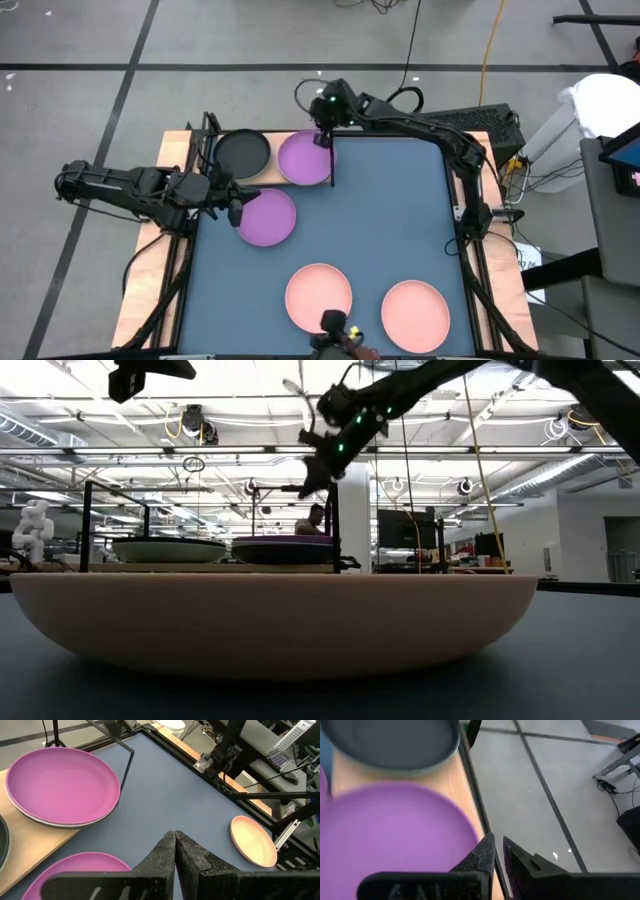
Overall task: Place and stack plates onto a shelf
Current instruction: Stack the right violet plate on top of the light blue plate on the shelf
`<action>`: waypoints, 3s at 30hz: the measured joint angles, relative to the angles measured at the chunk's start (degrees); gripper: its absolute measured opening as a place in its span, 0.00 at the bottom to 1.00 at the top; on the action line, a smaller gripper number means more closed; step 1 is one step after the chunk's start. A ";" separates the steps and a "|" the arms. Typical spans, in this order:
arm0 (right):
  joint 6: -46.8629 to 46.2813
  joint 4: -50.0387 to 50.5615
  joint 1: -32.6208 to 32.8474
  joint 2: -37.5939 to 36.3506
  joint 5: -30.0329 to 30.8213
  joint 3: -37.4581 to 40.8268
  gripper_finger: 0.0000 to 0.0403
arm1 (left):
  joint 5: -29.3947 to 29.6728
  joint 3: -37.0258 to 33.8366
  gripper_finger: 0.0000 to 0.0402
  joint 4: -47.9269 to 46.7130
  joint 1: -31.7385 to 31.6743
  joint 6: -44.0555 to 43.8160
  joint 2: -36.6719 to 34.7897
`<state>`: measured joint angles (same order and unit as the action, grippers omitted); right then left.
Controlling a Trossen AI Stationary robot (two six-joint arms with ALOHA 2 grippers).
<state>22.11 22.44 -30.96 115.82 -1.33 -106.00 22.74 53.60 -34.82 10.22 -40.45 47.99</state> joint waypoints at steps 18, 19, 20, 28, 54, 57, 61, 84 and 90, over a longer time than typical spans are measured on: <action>-28.43 -9.66 1.45 -29.67 -10.75 25.31 0.01 | -3.25 0.00 0.03 -6.25 0.14 -3.17 0.00; -30.14 -14.78 1.64 -32.38 -10.60 29.43 0.01 | -3.36 0.00 0.03 -6.64 0.14 -3.13 0.00; -31.67 -19.50 1.90 -35.31 -9.69 33.83 0.01 | -3.42 0.00 0.03 -7.01 0.15 -2.91 0.00; -36.42 -37.27 2.21 -47.26 -8.55 65.42 0.00 | -3.42 0.00 0.03 -7.70 0.15 1.00 0.00; -25.91 -80.84 0.55 -18.77 -12.53 80.01 0.00 | -3.16 0.01 0.03 -8.86 0.15 11.73 0.00; -25.90 -80.92 0.55 -15.80 -12.52 76.92 0.00 | -3.14 0.00 0.03 -8.82 0.14 11.39 0.00; -25.64 -80.89 0.55 -11.44 -12.52 71.36 0.00 | -3.14 0.01 0.03 -8.73 0.15 11.66 0.00; -24.24 -78.82 -0.19 -8.63 -12.39 67.19 0.00 | -3.03 0.00 0.03 -8.45 0.15 9.46 0.00; -24.32 -79.97 -0.17 -8.63 -12.43 67.21 0.00 | -2.75 0.00 0.03 -8.45 0.15 10.16 0.00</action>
<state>-2.21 -57.53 -31.14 107.20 -13.76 -38.79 19.99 53.60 -43.27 10.37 -30.30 47.99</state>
